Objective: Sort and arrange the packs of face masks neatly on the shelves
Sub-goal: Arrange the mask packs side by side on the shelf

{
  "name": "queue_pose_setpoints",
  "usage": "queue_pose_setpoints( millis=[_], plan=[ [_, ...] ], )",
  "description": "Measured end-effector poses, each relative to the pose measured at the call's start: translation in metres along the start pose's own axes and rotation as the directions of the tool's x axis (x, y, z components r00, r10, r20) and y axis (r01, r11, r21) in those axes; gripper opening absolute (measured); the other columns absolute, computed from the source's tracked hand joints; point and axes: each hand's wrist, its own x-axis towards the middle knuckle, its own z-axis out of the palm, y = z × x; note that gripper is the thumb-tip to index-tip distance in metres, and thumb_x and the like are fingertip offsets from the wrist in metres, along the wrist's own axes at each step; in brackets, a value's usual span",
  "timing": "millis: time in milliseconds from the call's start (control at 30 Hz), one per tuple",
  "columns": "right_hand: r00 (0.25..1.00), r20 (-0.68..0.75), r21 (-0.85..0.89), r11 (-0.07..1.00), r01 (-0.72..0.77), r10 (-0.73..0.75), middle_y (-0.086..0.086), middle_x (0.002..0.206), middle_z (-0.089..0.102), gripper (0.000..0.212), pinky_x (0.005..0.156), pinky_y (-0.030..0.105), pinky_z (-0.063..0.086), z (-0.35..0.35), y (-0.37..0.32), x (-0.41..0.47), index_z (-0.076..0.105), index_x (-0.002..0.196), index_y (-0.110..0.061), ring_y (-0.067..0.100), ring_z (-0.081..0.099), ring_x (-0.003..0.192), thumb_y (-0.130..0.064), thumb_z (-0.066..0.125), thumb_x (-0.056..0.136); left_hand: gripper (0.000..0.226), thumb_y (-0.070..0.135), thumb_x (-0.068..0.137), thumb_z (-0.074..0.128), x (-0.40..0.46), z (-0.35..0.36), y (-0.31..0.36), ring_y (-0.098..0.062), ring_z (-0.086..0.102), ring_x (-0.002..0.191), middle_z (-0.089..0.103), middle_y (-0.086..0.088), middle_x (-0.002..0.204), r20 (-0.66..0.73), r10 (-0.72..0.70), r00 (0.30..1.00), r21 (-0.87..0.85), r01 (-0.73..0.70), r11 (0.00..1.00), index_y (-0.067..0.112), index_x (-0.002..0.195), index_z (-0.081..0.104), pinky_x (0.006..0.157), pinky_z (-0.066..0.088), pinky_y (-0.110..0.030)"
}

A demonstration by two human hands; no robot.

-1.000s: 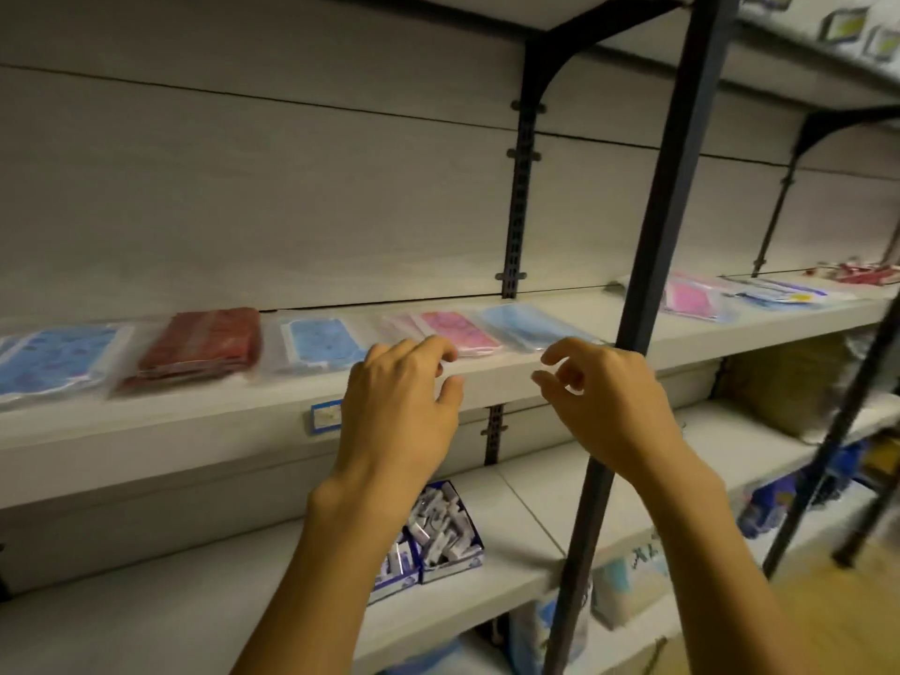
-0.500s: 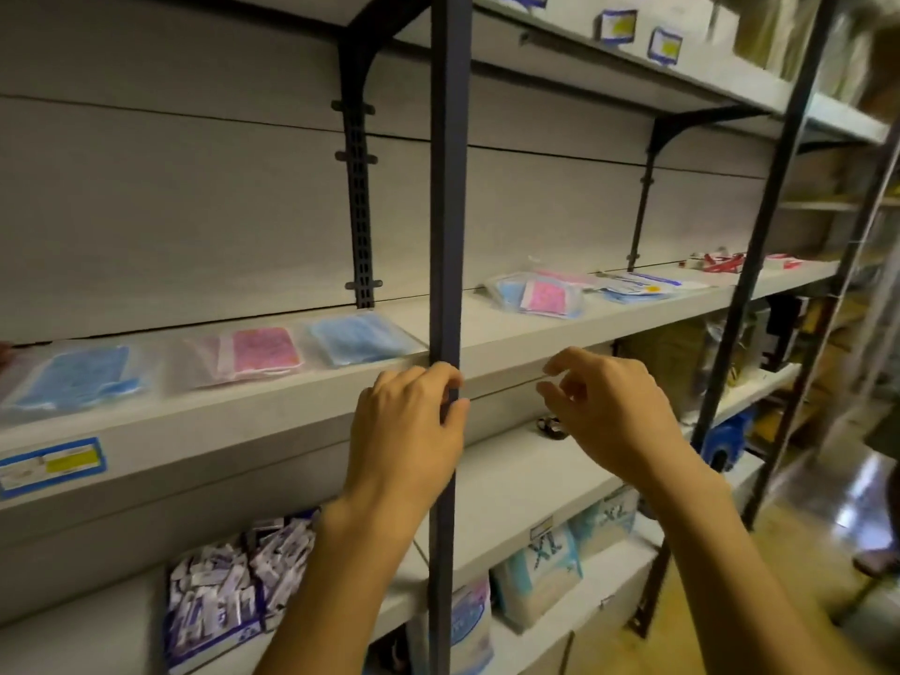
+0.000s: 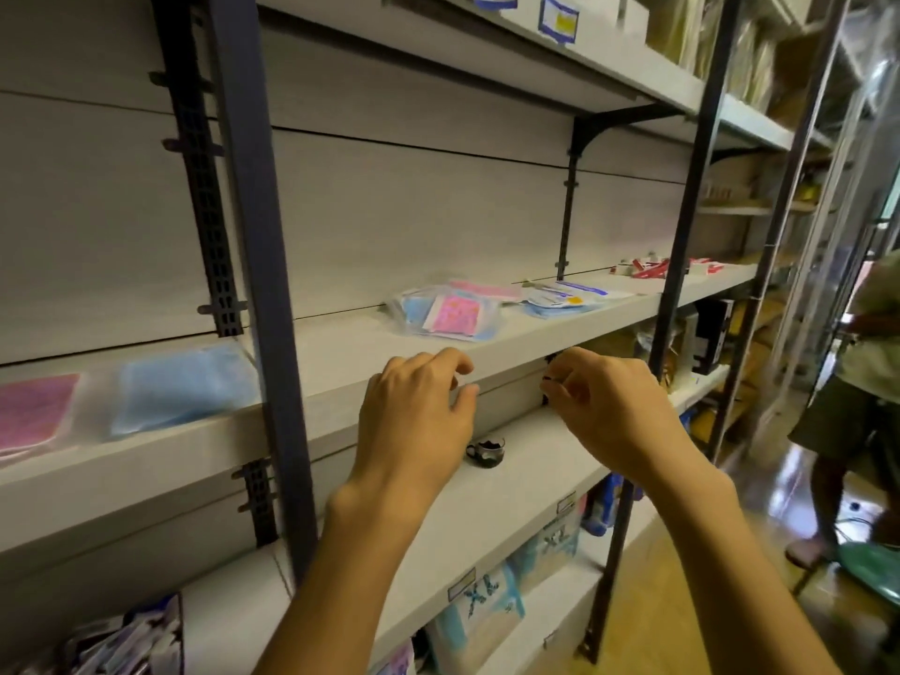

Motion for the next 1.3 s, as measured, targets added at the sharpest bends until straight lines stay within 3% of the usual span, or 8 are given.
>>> queue_pose_setpoints(
  millis=[300,633,767,1033,1167,1300],
  plan=[
    [0.996,0.085,0.046,0.999,0.027,-0.031,-0.004,0.091,0.069,0.026,0.08,0.034,0.057,0.02,0.069,0.094,0.059,0.116,-0.023,0.011,0.064,0.081,-0.036,0.055,0.095,0.023,0.034,0.094,0.053,0.087,0.069,0.008,-0.012,0.052,0.094,0.066,0.009,0.106,-0.067,-0.072,0.995,0.031,0.074,0.997,0.029,0.116,0.06,0.072,0.036,-0.022],
    [0.986,0.168,0.093,0.996,0.002,-0.018,-0.003,0.1,0.068,0.026,0.082,0.029,0.055,0.039,0.183,0.152,0.057,0.117,-0.025,0.012,0.064,0.088,-0.038,0.054,0.095,0.023,0.037,0.094,0.053,0.144,0.164,0.048,-0.015,0.055,0.1,0.067,0.009,0.104,-0.019,-0.138,0.99,0.072,0.139,0.988,0.029,0.114,0.061,0.08,0.043,-0.03],
    [0.979,0.197,0.118,0.993,0.024,-0.047,-0.003,0.101,0.069,0.026,0.085,0.033,0.056,0.037,0.244,0.173,0.058,0.117,-0.025,0.012,0.064,0.089,-0.036,0.056,0.094,0.022,0.037,0.094,0.053,0.158,0.206,0.077,-0.015,0.055,0.1,0.067,0.009,0.102,-0.025,-0.196,0.98,0.081,0.197,0.977,0.029,0.113,0.061,0.08,0.044,-0.03],
    [0.981,0.167,0.126,0.989,0.081,-0.102,-0.009,0.094,0.067,0.016,0.078,0.034,0.057,0.024,0.357,0.21,0.059,0.108,-0.03,0.009,0.063,0.082,-0.037,0.057,0.094,0.021,0.038,0.094,0.05,0.188,0.28,0.136,-0.01,0.051,0.098,0.064,0.014,0.101,-0.048,-0.302,0.952,0.159,0.305,0.939,0.033,0.113,0.058,0.073,0.032,-0.023],
    [0.972,0.19,0.161,0.981,0.111,-0.141,-0.01,0.089,0.066,0.014,0.077,0.038,0.057,0.026,0.384,0.222,0.058,0.105,-0.032,0.01,0.062,0.082,-0.039,0.055,0.093,0.021,0.037,0.093,0.052,0.196,0.301,0.147,-0.007,0.046,0.09,0.064,0.015,0.098,-0.072,-0.344,0.936,0.177,0.352,0.919,0.032,0.113,0.059,0.073,0.031,-0.022],
    [0.966,0.215,0.191,0.976,0.101,-0.143,-0.013,0.087,0.065,0.017,0.08,0.041,0.056,0.032,0.398,0.236,0.057,0.107,-0.033,0.013,0.063,0.086,-0.041,0.055,0.092,0.02,0.037,0.093,0.052,0.212,0.316,0.153,-0.012,0.053,0.096,0.066,0.013,0.098,-0.093,-0.367,0.925,0.185,0.379,0.907,0.032,0.111,0.06,0.071,0.034,-0.025]
  ],
)
